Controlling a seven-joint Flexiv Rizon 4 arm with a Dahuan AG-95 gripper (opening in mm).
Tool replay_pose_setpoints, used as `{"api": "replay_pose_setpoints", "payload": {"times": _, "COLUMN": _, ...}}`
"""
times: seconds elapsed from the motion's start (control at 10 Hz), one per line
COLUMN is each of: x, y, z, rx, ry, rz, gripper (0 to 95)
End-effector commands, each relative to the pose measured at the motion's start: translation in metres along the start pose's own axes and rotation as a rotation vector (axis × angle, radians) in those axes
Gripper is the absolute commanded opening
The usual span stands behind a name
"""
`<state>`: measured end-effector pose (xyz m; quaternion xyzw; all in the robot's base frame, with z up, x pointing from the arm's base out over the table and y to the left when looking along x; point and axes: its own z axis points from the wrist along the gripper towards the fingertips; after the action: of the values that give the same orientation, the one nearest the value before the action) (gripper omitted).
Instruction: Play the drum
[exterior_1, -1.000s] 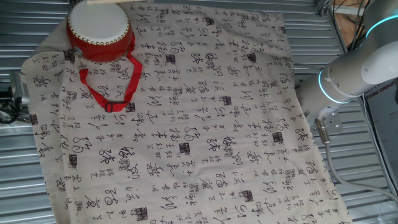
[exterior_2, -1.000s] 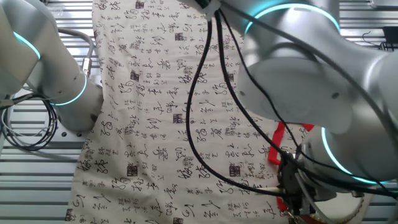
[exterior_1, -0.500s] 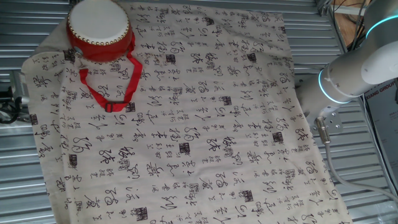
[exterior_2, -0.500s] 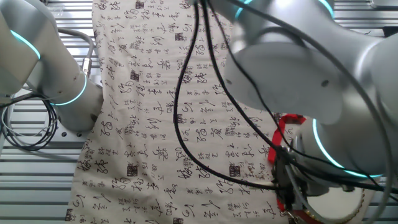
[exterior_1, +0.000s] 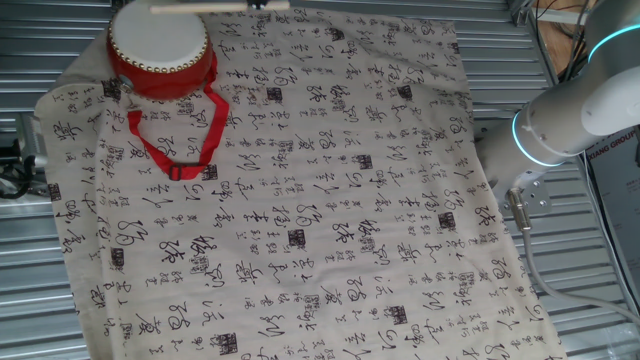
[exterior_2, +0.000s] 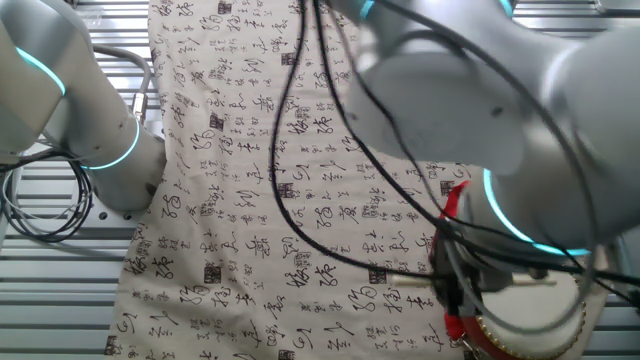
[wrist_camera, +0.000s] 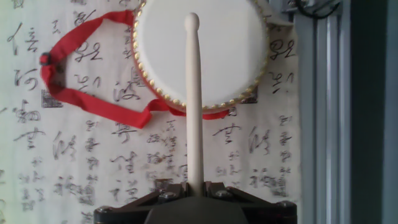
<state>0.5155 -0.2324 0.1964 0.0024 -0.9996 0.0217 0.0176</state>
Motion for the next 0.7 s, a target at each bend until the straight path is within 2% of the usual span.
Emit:
{"api": "replay_pose_setpoints", "payload": {"times": 0.1, "x": 0.002, "y": 0.015, "z": 0.005, "rx": 0.002, "ry": -0.003, "rz": 0.025, "gripper": 0.0}}
{"api": "replay_pose_setpoints", "payload": {"times": 0.3, "x": 0.004, "y": 0.030, "z": 0.011, "rx": 0.001, "ry": -0.009, "rz": 0.044, "gripper": 0.0}}
{"api": "replay_pose_setpoints", "payload": {"times": 0.7, "x": 0.006, "y": 0.043, "z": 0.016, "rx": 0.005, "ry": -0.017, "rz": 0.043, "gripper": 0.0}}
